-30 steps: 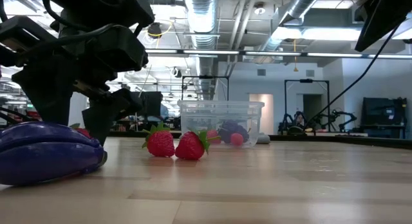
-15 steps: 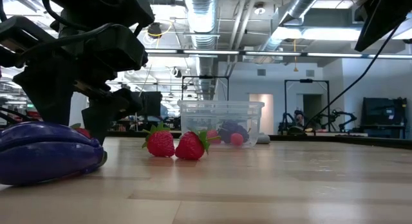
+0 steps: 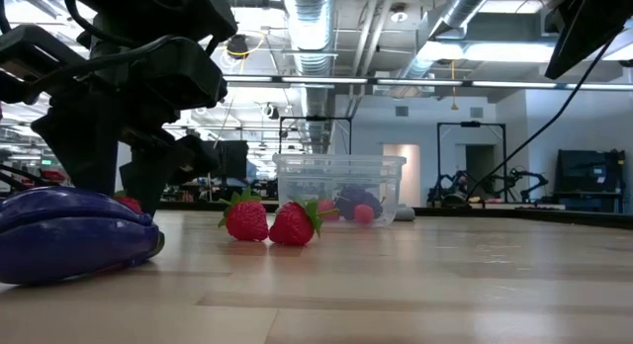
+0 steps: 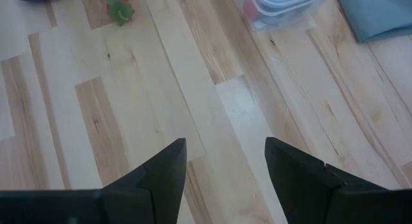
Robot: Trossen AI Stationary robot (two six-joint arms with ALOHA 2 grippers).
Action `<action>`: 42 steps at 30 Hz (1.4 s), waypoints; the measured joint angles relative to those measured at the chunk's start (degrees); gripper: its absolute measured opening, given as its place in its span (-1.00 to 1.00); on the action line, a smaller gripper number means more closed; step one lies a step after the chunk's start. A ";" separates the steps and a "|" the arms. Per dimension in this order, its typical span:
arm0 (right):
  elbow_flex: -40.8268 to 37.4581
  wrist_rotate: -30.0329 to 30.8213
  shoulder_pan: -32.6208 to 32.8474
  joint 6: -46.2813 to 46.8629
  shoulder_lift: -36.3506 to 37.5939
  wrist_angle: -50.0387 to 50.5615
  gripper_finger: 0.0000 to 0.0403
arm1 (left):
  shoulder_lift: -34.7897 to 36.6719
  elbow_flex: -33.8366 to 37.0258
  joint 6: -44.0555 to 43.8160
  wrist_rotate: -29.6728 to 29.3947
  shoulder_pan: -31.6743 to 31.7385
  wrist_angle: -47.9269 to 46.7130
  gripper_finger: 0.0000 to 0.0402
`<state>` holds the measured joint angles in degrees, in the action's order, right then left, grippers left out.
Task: Pick and placing Produce into tupperware
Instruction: Put the red strawberry into the transparent bin
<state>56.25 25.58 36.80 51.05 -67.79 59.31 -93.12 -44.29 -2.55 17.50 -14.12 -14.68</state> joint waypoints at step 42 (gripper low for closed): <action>0.00 1.60 -0.07 0.00 0.00 0.22 0.17 | 5.88 -13.51 11.48 -6.69 20.53 -4.99 -0.35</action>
<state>56.25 27.18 36.73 51.05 -67.79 59.53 -87.24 -57.80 8.94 10.81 6.41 -19.67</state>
